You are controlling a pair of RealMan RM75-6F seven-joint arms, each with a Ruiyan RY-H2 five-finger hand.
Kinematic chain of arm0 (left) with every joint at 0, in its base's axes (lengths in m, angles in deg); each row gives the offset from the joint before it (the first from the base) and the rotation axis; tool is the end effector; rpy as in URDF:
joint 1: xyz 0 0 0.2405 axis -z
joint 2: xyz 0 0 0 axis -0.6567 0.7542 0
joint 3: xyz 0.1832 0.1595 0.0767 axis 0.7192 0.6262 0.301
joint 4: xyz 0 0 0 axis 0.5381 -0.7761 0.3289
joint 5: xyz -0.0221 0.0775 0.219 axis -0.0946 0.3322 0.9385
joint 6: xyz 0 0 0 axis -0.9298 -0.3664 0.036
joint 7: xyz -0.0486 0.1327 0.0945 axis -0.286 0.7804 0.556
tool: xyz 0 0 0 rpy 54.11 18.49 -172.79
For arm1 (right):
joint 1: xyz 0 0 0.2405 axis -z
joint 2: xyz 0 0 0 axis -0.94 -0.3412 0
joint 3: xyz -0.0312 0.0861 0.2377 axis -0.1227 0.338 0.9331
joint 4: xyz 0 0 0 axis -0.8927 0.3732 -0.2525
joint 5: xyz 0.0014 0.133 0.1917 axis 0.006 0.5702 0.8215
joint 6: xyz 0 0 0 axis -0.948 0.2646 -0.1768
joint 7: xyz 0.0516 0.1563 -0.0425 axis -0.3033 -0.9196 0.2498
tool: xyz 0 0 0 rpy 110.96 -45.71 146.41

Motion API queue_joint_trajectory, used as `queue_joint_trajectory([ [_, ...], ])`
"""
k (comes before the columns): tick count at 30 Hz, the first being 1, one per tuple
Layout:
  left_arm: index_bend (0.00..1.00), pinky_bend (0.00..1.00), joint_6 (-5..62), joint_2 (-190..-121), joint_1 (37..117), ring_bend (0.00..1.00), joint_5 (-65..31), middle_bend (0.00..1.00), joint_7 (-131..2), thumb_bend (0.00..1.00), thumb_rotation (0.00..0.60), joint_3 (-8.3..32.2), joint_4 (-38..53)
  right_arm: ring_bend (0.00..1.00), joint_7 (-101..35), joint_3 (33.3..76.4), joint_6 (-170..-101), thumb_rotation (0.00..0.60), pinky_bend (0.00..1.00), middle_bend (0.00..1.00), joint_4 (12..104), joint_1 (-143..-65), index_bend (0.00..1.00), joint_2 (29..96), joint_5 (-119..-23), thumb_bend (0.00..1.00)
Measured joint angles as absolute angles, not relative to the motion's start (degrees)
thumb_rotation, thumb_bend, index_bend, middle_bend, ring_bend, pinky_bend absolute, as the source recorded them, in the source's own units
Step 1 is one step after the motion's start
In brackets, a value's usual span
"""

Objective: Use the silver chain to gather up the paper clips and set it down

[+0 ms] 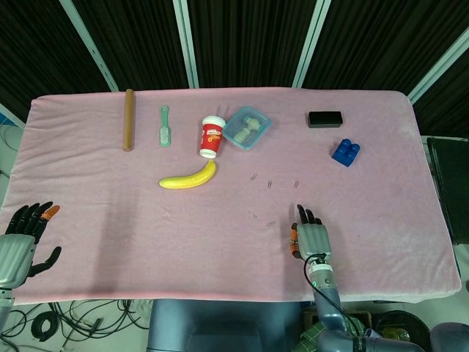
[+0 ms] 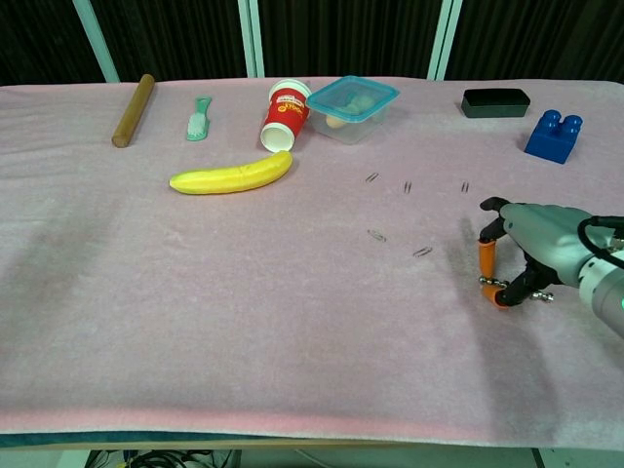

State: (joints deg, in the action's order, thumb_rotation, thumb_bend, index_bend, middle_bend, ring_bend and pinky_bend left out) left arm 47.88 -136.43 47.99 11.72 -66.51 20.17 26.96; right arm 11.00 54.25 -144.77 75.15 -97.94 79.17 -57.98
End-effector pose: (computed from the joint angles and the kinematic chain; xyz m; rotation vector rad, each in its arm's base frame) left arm -0.3086 0.2079 0.1231 -1.4982 -0.9143 -0.9336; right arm -0.1854 -0.2907 -0.0778 1.5472 -1.1182 0.6559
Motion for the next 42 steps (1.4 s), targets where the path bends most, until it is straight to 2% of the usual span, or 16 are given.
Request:
queue_joint_trajectory([
  [13,0.12,0.00,47.9,-136.4,48.0,0.00,11.7,0.05,-66.5,0.35,0.600,20.2,27.1,0.06,8.8,57.6,-145.3,0.600,0.21,0.00,86.6,-97.8,0.65,72.0,-56.7,0.38],
  [28,0.12,0.00,47.8,-136.4,48.0,0.00,11.6,0.05,-66.5,0.36,0.600,20.2,27.2,0.06,-4.4,63.4,-140.2,0.600,0.21,0.00,89.6,-98.0,0.65,65.7,-53.6,0.38],
  [33,0.12,0.00,47.8,-136.4,48.0,0.00,11.6,0.05,-66.3,0.36,0.600,20.1,27.2,0.06,-11.4,64.8,-139.4,0.600,0.21,0.00,89.1,-98.0,0.65,65.7,-56.2,0.38],
  [42,0.12,0.00,47.8,-136.4,48.0,0.00,11.5,0.05,-66.6,0.36,0.600,20.1,27.1,0.06,-25.2,68.5,-139.4,0.600,0.21,0.00,81.4,-99.4,0.66,72.1,-60.8,0.38],
])
